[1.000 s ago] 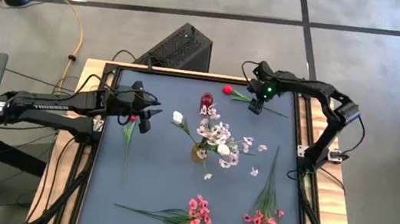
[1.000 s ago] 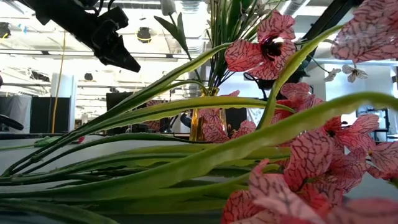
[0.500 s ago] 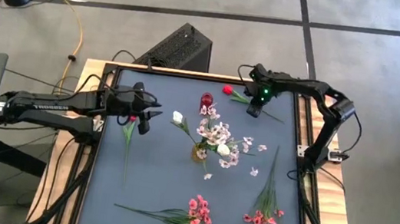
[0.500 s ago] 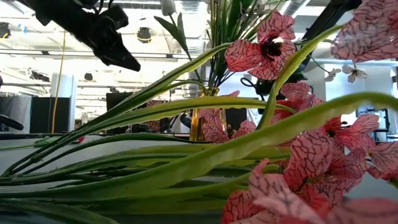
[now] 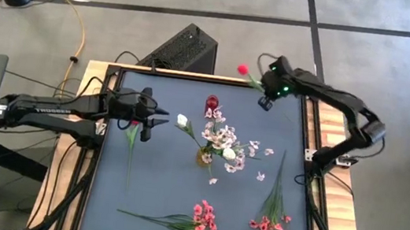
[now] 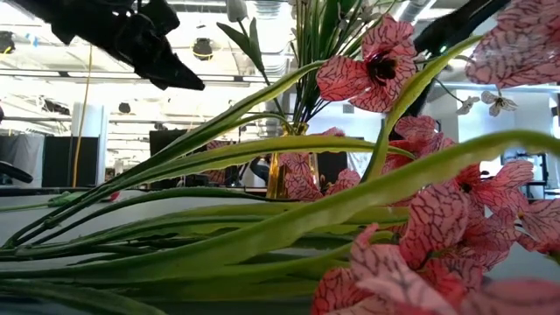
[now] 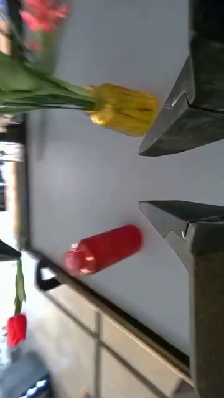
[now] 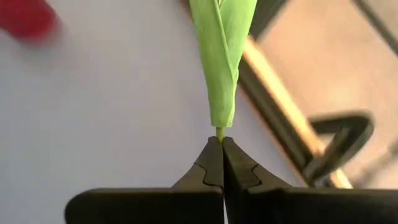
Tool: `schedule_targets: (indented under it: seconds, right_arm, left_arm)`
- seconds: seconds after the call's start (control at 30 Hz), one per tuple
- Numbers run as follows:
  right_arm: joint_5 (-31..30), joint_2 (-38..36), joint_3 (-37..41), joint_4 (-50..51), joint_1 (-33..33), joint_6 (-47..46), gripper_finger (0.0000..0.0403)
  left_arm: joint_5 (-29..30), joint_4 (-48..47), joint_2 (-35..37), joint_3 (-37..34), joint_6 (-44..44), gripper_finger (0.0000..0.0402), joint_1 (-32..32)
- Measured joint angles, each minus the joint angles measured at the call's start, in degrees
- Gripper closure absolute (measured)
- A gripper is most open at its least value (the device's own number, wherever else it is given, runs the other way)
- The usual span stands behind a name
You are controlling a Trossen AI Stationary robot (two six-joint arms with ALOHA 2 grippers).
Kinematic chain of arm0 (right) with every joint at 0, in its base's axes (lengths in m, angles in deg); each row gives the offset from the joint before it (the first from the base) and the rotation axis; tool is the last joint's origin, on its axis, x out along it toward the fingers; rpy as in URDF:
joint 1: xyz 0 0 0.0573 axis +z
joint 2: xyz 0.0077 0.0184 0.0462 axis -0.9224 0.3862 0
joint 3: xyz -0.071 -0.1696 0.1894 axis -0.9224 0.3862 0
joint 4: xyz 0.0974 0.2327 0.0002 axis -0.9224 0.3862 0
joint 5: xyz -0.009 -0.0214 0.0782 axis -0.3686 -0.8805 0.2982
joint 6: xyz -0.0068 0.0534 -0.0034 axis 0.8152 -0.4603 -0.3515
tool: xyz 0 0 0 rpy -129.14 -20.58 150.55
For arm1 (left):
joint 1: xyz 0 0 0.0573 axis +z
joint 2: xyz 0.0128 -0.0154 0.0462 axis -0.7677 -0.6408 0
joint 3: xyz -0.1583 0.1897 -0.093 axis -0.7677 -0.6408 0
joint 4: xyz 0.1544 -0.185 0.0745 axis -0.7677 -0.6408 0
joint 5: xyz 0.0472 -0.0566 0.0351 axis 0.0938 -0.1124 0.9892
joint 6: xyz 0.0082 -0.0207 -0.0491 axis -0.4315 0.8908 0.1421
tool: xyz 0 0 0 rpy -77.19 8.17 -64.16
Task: Sort flowers into vase by color
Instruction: Put the right red flower into the red flower vase
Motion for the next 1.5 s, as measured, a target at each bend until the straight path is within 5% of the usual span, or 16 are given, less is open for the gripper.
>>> schedule_targets:
  seconds: [0.2,0.37,0.57,0.77,1.13,1.5]
  right_arm:
    - [17.3,-10.2,0.0,-12.3,-0.1,-5.8,0.0385]
    - [28.9,-13.8,1.2,-34.0,2.7,-15.9,0.0385]
    - [28.3,-13.3,1.5,-51.3,11.1,-20.5,0.0384]
    - [18.8,-11.6,3.9,-61.5,19.3,-17.1,0.0384]
    - [18.4,-0.7,8.6,-85.8,17.1,-27.7,0.0384]
    - [20.0,2.0,8.5,-87.8,17.6,-26.2,0.0384]
  left_arm:
    - [-1.7,13.5,2.4,-8.2,0.7,0.0287,4.3]
    - [-0.7,19.9,3.1,-10.9,1.9,0.0287,6.4]
    - [5.4,19.7,3.1,-10.9,-2.6,0.0287,6.4]
    - [5.9,18.9,3.1,-10.9,-5.0,0.0287,6.4]
    - [5.8,18.6,3.1,-10.9,-5.8,0.0287,6.4]
    - [5.8,18.6,3.1,-10.8,-5.5,0.0287,6.4]
